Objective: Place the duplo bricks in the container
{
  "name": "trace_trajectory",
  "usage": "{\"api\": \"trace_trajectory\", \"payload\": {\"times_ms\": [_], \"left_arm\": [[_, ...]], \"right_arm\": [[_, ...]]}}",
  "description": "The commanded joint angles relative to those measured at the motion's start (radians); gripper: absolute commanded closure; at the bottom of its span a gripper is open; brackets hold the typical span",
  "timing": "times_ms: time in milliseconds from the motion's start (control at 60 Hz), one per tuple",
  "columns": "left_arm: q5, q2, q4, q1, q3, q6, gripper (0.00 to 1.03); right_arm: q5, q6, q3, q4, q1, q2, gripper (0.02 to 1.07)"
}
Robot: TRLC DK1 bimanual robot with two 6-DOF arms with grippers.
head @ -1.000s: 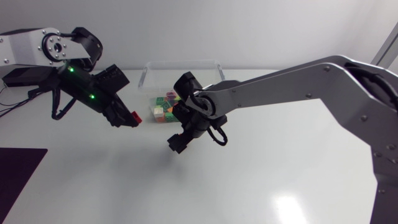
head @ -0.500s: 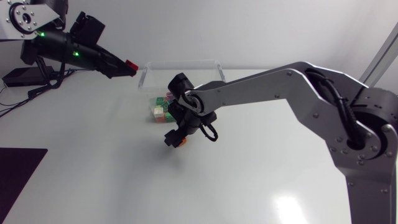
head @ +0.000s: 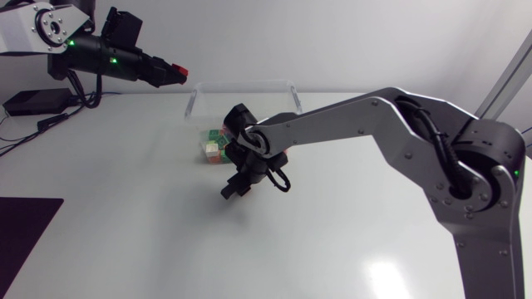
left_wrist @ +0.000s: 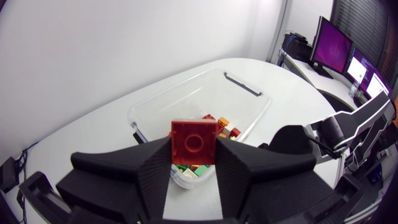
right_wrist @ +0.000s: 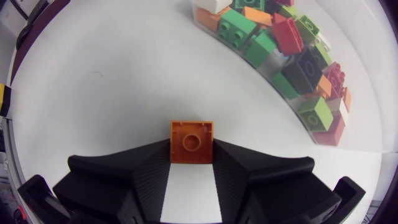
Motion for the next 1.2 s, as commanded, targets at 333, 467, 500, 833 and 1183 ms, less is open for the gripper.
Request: {"api": "trace_trajectory", "payload": {"times_ms": [333, 467, 500, 833, 1183], "left_arm": [[-0.02, 0.144, 0.149, -0.092, 0.088, -0.148, 0.87], [-0.083, 0.176, 0.244, -0.11, 0.083, -0.181, 0.6], [-0.104, 0.181, 0.267, -0.113, 0.08, -0.186, 0.45], [-0.162, 0.16, 0.313, -0.112, 0.031, -0.195, 0.04], [-0.175, 0.022, 0.204, -0.075, -0.047, -0.137, 0.04]], "right_arm": [[0.001, 0.015, -0.195, -0.003, -0.055, -0.371, 0.75], [0.0, 0.01, -0.221, -0.006, -0.077, -0.469, 0.75], [-0.002, 0.01, -0.223, -0.007, -0.086, -0.492, 0.75], [-0.011, 0.002, -0.117, -0.015, -0.149, -0.569, 0.75], [-0.013, 0.004, 0.093, 0.017, -0.176, -0.429, 0.75]]}}
